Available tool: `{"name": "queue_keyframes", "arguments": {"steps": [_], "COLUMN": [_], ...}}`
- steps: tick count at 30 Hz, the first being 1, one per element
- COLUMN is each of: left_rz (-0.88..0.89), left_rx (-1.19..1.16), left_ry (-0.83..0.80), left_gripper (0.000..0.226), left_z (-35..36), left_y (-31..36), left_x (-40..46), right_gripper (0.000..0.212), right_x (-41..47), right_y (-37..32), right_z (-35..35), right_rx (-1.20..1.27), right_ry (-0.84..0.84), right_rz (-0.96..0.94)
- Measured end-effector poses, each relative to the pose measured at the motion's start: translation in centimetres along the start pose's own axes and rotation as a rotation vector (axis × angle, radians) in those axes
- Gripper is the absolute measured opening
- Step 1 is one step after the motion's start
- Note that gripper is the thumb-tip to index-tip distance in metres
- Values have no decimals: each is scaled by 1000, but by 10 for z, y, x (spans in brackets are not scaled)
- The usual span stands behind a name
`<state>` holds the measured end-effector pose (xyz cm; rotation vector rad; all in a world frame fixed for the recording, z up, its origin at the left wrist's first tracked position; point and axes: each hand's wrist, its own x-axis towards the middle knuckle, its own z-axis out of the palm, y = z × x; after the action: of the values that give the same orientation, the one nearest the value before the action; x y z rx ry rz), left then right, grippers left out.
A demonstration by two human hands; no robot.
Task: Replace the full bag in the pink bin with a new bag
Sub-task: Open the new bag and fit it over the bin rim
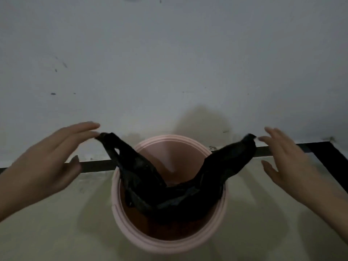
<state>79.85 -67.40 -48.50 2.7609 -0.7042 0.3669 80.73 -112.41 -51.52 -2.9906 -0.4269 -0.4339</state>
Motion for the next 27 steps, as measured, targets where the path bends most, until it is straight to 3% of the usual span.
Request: {"name": "queue_keyframes", "arguments": {"steps": [2, 3, 5, 7, 9, 12, 13, 16, 19, 27], "left_rz": [277, 435, 675, 727, 714, 679, 674, 789, 877, 1022], "left_rx": [55, 55, 184, 416, 510, 388, 371, 403, 323, 323], "left_ry": [70, -17, -161, -312, -377, -429, -409, -229, -48, -51], "left_gripper": [26, 26, 48, 56, 44, 45, 46, 19, 24, 28], "left_z": [12, 25, 55, 75, 81, 73, 70, 61, 49, 71], "left_y": [48, 67, 85, 81, 77, 65, 61, 50, 48, 41], "left_x": [14, 14, 10, 11, 14, 6, 0, -14, -32, -86], "right_gripper": [40, 39, 38, 38, 40, 34, 28, 23, 20, 18], "right_x": [-7, -12, -16, -13, -3, 8, 9, 7, -9, -81], "right_y": [-28, -48, -85, -105, -116, -125, -126, -121, -96, -57], "right_z": [-2, 1, 15, 43, 65, 69, 64, 40, 19, 26], "right_rx": [-61, -58, -114, -265, -372, -384, -388, -337, -300, -150], "right_ry": [214, 235, 111, 3, 20, 52, 55, 97, 91, 23], "right_rz": [-255, -440, -754, -895, -913, -921, -931, -1038, -1092, -1166]}}
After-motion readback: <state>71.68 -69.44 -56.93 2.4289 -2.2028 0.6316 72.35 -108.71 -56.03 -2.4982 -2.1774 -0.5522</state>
